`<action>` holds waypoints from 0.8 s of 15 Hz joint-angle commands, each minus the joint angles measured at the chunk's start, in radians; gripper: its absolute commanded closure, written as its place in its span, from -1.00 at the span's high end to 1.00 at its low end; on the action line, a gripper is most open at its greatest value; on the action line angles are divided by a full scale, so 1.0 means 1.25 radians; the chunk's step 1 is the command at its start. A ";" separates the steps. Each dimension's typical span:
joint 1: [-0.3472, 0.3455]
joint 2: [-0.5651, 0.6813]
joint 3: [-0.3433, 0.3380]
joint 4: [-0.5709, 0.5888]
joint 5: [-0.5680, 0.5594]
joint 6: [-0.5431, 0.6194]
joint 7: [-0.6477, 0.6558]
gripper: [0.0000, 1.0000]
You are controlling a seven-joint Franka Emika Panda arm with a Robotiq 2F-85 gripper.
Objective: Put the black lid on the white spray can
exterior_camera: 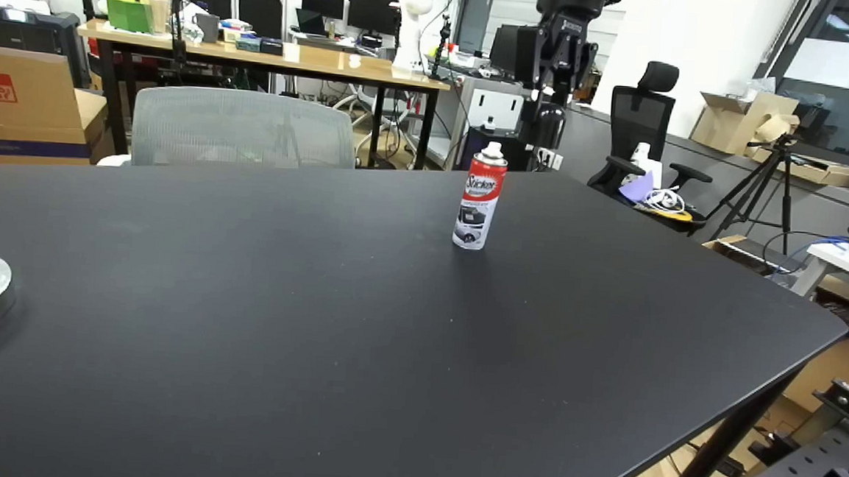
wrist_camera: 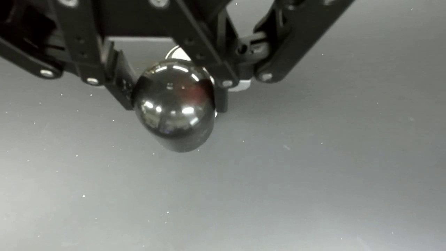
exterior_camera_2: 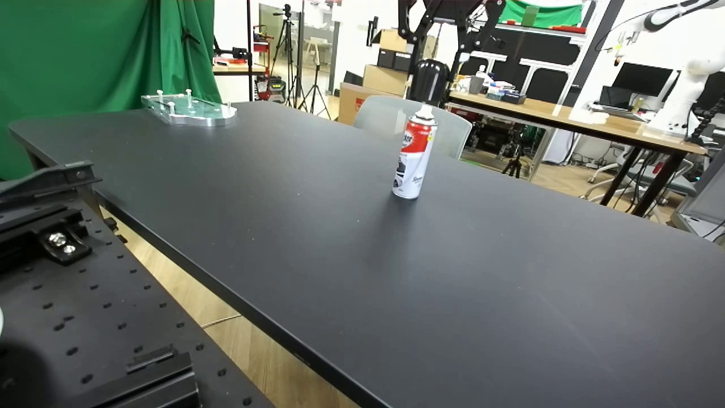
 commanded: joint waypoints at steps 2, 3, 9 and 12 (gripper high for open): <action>-0.005 0.082 0.004 0.111 0.021 -0.044 -0.010 -0.36; -0.004 0.098 0.008 0.129 0.026 -0.047 -0.005 -0.36; 0.007 0.177 0.026 0.217 0.015 -0.035 0.020 -0.36; 0.010 0.194 0.037 0.231 0.018 -0.034 0.017 -0.36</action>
